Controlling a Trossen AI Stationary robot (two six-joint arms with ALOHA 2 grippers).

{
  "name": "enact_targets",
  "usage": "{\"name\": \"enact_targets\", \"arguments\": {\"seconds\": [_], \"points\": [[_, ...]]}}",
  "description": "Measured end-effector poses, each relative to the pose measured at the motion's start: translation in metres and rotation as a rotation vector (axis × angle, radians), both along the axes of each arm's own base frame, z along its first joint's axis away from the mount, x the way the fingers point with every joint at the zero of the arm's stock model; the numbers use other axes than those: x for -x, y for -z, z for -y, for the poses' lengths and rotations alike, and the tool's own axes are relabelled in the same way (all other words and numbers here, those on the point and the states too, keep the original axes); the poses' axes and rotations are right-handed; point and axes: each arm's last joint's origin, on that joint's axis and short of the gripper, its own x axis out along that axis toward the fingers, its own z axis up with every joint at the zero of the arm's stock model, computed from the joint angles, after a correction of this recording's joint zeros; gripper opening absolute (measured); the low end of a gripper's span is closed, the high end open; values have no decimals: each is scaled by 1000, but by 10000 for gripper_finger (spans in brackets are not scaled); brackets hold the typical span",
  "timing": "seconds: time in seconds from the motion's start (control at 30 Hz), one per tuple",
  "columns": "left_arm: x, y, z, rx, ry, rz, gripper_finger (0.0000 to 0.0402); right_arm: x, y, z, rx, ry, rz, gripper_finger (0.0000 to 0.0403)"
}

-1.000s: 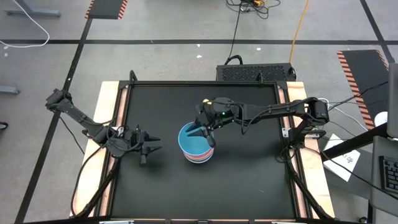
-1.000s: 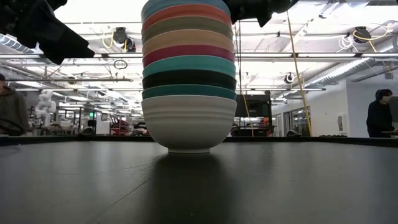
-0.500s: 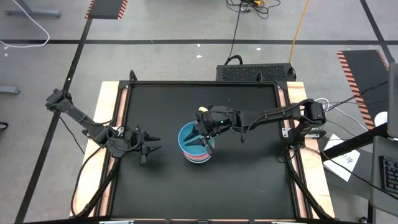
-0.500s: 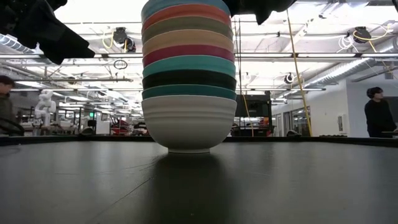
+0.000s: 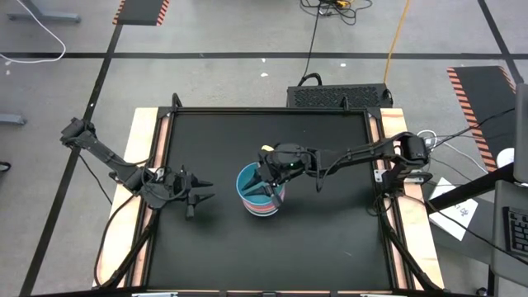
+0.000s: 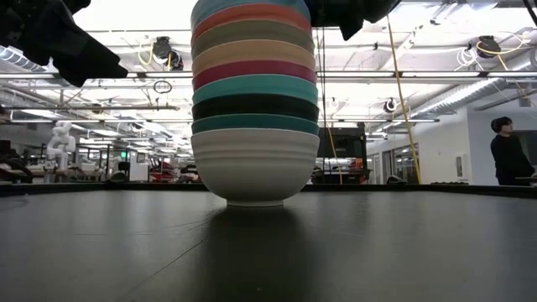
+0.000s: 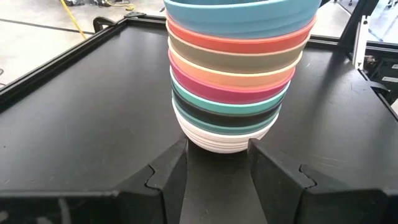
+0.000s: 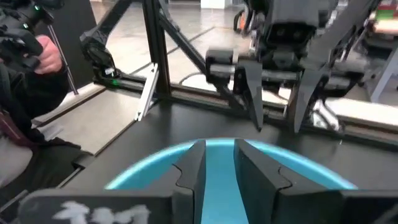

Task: Nest bowls inside each other
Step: Stack the blue bowl on the red bowl, then return to Home Position

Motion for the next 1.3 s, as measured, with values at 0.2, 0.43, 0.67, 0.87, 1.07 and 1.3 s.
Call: {"name": "enact_targets", "arguments": {"seconds": [0.2,0.43,0.67,0.87,1.07,1.3], "points": [[1,1,0,-8,0,-12,170,1,-4,-5,11,-12,20,73],[0,1,0,-7,0,-12,170,2,-2,-19,23,-44,17,73],[0,1,0,4,-4,-10,170,2,-1,-21,22,-49,6,73],[0,1,0,7,-6,-9,170,3,-3,-19,74,-36,35,73],[0,1,-1,-14,-13,-7,170,17,-34,-12,137,46,123,73],[1,1,-2,-69,-24,-8,170,64,-78,7,162,159,46,73]]}}
